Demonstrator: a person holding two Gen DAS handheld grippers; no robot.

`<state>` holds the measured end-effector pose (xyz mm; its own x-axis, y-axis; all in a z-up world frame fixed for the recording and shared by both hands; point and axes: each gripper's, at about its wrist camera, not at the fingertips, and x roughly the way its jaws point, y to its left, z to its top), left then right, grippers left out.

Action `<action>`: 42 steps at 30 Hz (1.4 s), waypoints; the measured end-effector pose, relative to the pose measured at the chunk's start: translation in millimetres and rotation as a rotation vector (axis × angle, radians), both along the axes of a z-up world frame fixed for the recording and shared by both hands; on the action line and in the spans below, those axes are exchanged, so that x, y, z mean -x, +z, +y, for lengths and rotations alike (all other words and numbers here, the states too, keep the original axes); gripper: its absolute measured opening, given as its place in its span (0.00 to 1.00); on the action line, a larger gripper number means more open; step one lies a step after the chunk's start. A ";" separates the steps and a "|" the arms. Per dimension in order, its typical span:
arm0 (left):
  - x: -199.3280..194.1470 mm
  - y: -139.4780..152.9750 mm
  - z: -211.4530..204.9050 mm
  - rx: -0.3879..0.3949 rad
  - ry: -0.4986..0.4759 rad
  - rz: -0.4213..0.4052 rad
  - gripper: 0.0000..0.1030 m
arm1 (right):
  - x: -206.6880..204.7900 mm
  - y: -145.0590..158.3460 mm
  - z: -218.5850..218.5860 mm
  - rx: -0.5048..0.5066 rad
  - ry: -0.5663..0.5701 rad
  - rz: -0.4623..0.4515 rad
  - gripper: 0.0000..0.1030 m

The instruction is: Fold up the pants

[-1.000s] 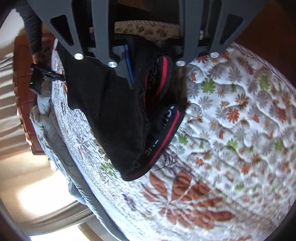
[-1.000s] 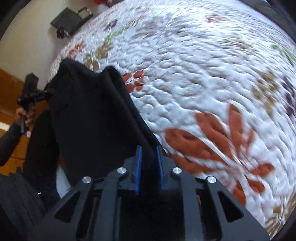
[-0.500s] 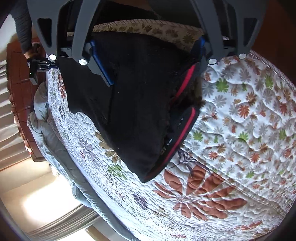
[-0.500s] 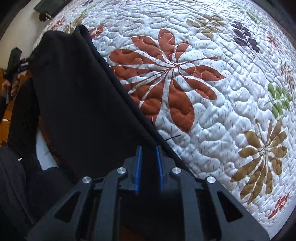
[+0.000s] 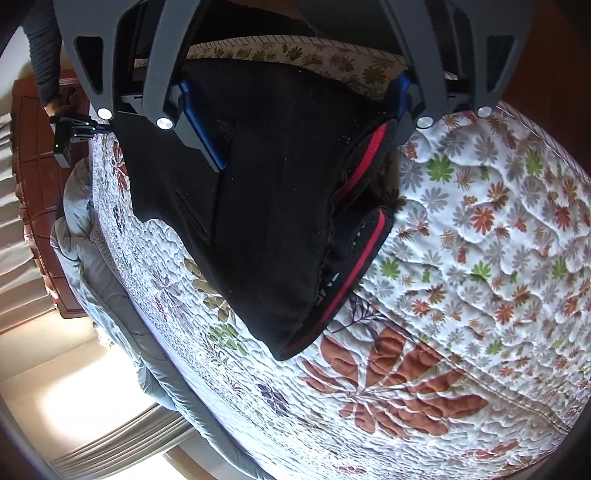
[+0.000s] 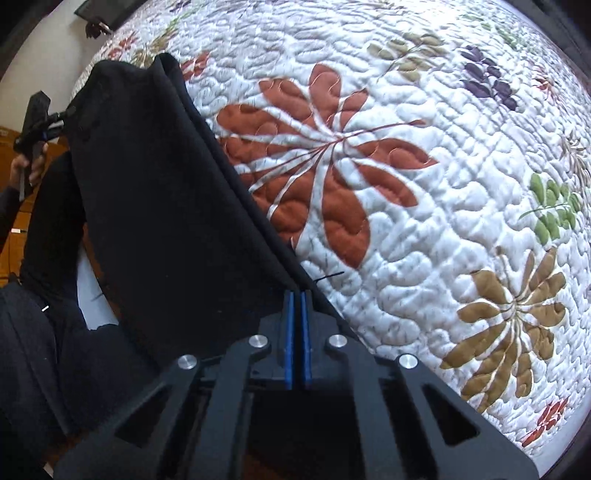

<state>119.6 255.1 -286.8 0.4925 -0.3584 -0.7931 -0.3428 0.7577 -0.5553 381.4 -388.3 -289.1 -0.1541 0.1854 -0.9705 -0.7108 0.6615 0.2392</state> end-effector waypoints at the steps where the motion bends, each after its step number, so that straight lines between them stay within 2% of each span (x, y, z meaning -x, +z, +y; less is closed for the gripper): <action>1: 0.7 0.0 0.4 -0.001 0.000 -0.001 0.74 | -1.6 0.7 -0.5 0.002 -0.001 -0.008 0.02; 5: -1.1 -0.8 -2.9 0.001 0.001 0.003 0.74 | -5.7 -12.1 1.5 0.023 -0.007 -0.022 0.03; 8: -3.0 0.8 -5.1 0.005 -0.013 0.011 0.74 | -2.7 -4.9 -9.0 -0.023 -0.050 -0.002 0.13; 9: -3.2 2.1 -5.2 0.003 -0.024 0.015 0.75 | -2.9 2.6 -18.0 -0.035 -0.077 -0.015 0.24; 12: -0.8 9.1 -3.3 -0.009 -0.037 0.013 0.75 | -8.5 40.4 -77.7 -0.107 -0.271 -0.082 0.39; 13: 0.3 12.9 -2.0 -0.027 -0.036 0.008 0.75 | -6.3 52.0 -105.3 -0.136 -0.374 -0.100 0.41; 15: 7.6 29.4 0.7 -0.125 -0.006 -0.030 0.74 | 7.1 63.3 -154.0 -0.210 -0.547 -0.112 0.45; 16: 13.7 42.4 2.5 -0.177 0.028 -0.066 0.74 | 22.2 63.5 -173.1 -0.239 -0.625 -0.120 0.46; 18: 21.7 61.1 2.2 -0.186 0.057 -0.130 0.74 | 50.8 56.7 -197.2 -0.335 -0.739 -0.113 0.47; 19: 22.3 70.4 -3.9 -0.184 0.041 -0.163 0.74 | 68.0 48.2 -205.2 -0.411 -0.815 -0.105 0.47; 20: 18.6 76.4 -14.8 -0.185 -0.007 -0.182 0.75 | 85.6 34.3 -203.4 -0.493 -0.867 -0.067 0.47; 22: 3.4 72.2 -37.9 -0.156 -0.149 -0.170 0.75 | 105.7 13.4 -182.7 -0.569 -0.876 -0.024 0.47; 23: -6.0 65.3 -49.3 -0.161 -0.210 -0.143 0.75 | 118.2 -5.2 -167.7 -0.567 -0.874 -0.004 0.43; 24: -16.5 53.0 -58.2 -0.186 -0.256 -0.102 0.75 | 122.1 -13.6 -162.4 -0.539 -0.883 -0.015 0.32; 25: -23.6 41.3 -59.2 -0.185 -0.274 -0.062 0.75 | 127.9 -23.6 -163.2 -0.506 -0.920 -0.041 0.28; 26: -31.9 21.2 -53.8 -0.175 -0.270 0.017 0.63 | 132.3 -35.3 -174.9 -0.512 -0.981 -0.039 0.13; 27: -36.5 6.1 -45.2 -0.147 -0.243 0.077 0.56 | 136.1 -42.6 -185.5 -0.534 -1.032 -0.029 0.05; 28: -37.1 -3.2 -35.5 -0.095 -0.233 0.091 0.52 | 140.8 -48.3 -200.0 -0.542 -1.082 -0.035 0.00; 31: -34.8 -3.1 -29.7 -0.063 -0.235 0.078 0.49 | 155.9 -44.4 -234.1 -0.580 -1.186 -0.077 0.00; 33: -33.0 -1.7 -32.0 -0.091 -0.251 0.069 0.49 | 165.6 -37.7 -262.5 -0.609 -1.280 -0.132 0.09; 35: -32.6 -3.0 -35.3 -0.097 -0.258 0.060 0.49 | 183.9 -38.3 -308.1 -0.680 -1.468 -0.181 0.19; 38: -33.2 -1.1 -38.5 -0.086 -0.255 0.053 0.51 | 211.1 -45.5 -359.8 -0.744 -1.680 -0.244 0.16; 39: -33.3 -0.5 -39.7 -0.089 -0.260 0.051 0.52 | 217.9 -43.2 -368.1 -0.769 -1.719 -0.269 0.17; 40: -33.0 -1.6 -39.6 -0.094 -0.266 0.051 0.54 | 226.0 -38.0 -374.6 -0.773 -1.757 -0.310 0.21; 41: -33.6 -1.0 -43.1 -0.100 -0.273 0.050 0.57 | 233.7 -33.2 -377.8 -0.778 -1.788 -0.341 0.34; 42: -35.4 -0.6 -45.9 -0.103 -0.278 0.048 0.58 | 240.0 -31.7 -380.2 -0.801 -1.804 -0.354 0.37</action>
